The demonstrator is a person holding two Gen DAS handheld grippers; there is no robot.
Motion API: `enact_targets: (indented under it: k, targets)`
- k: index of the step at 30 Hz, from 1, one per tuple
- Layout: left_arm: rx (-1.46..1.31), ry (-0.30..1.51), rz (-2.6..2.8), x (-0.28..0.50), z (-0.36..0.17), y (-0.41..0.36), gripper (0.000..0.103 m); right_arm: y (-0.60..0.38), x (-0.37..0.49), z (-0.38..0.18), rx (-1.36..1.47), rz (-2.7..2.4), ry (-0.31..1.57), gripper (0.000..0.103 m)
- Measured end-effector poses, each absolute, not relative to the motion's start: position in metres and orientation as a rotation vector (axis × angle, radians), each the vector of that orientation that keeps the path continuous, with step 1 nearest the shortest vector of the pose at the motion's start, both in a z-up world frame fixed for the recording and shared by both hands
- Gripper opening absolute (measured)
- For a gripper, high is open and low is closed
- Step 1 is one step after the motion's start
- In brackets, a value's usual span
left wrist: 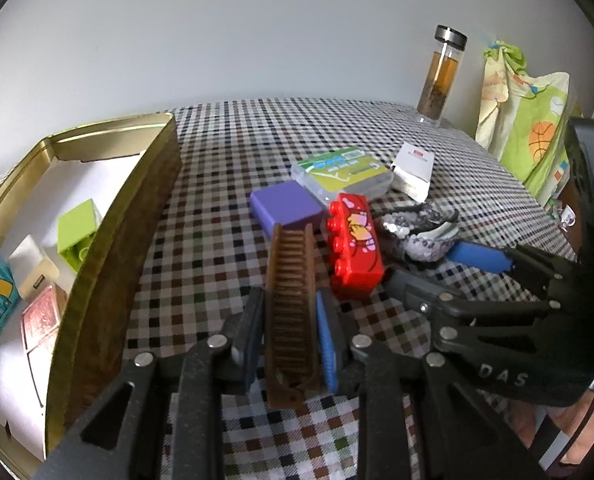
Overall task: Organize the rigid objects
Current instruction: 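Grasp the brown comb with the left tool while the right tool grasps the grey sequined pouch, then carry the comb with the left tool while the right tool carries the pouch toward the tin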
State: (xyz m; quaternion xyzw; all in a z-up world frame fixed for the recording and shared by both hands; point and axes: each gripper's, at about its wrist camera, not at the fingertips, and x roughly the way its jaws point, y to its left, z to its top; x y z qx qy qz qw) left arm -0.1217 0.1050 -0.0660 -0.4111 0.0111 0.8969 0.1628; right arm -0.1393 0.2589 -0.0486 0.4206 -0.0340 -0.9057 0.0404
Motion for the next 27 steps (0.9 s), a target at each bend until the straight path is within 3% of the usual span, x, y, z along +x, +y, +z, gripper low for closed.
enact_targets:
  k: [11,13,18,27]
  targets:
    - [-1.172,0.005,2.562,-0.122,-0.066,0.101,0.023,0.265,-0.152,-0.047,1.271,-2.810,-0.139,0.076]
    - [-1.169,-0.001,2.561,-0.122,-0.066,0.100,0.023,0.265,-0.150,-0.046,1.249,-2.812,-0.146,0.062]
    - [-1.145,-0.018,2.569,-0.120,-0.064,0.098,0.023,0.268,-0.139,-0.040,1.166,-2.815,-0.199,0.052]
    - [-1.103,-0.009,2.581,-0.116,-0.060,0.099,0.023,0.261,-0.128,-0.035,1.093,-2.830,-0.170,0.050]
